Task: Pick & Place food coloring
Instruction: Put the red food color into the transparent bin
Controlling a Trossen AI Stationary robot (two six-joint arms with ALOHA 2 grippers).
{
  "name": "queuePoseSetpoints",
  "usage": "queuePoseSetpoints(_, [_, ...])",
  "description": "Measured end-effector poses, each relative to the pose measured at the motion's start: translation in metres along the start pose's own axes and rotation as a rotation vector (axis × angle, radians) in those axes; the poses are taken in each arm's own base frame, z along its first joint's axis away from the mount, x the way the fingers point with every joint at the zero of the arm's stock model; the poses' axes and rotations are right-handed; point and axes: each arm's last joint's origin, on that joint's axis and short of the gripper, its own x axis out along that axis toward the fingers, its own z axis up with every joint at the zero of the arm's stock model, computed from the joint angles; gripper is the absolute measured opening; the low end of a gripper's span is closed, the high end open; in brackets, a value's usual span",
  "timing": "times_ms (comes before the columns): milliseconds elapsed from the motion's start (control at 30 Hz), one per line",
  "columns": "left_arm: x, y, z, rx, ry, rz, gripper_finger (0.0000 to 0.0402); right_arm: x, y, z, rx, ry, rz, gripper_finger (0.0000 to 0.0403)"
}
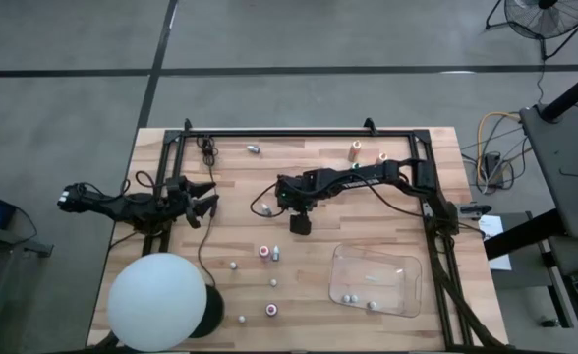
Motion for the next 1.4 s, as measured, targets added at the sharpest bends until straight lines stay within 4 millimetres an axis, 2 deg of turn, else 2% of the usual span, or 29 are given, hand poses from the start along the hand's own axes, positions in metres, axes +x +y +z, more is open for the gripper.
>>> queuePoseSetpoints(233, [0.000, 0.000, 0.000, 0.000, 0.000, 0.000, 0.0245, 0.008, 0.006, -0.001, -0.013, 0.036, 0.011, 0.0255])
queuePoseSetpoints(667, [0.000, 0.000, 0.000, 0.000, 0.001, 0.000, 0.0245, -0.008, 0.008, 0.012, -0.098, 0.046, 0.012, 0.0251])
queuePoseSetpoints(1167, [0.000, 0.000, 0.000, 0.000, 0.001, 0.000, 0.0245, -0.010, 0.008, 0.011, -0.106, 0.070, 0.003, 0.0251])
queuePoseSetpoints(1400, [0.000, 0.000, 0.000, 0.000, 0.001, 0.000, 0.0245, 0.011, 0.014, 0.025, -0.122, 0.102, 0.011, 0.0251])
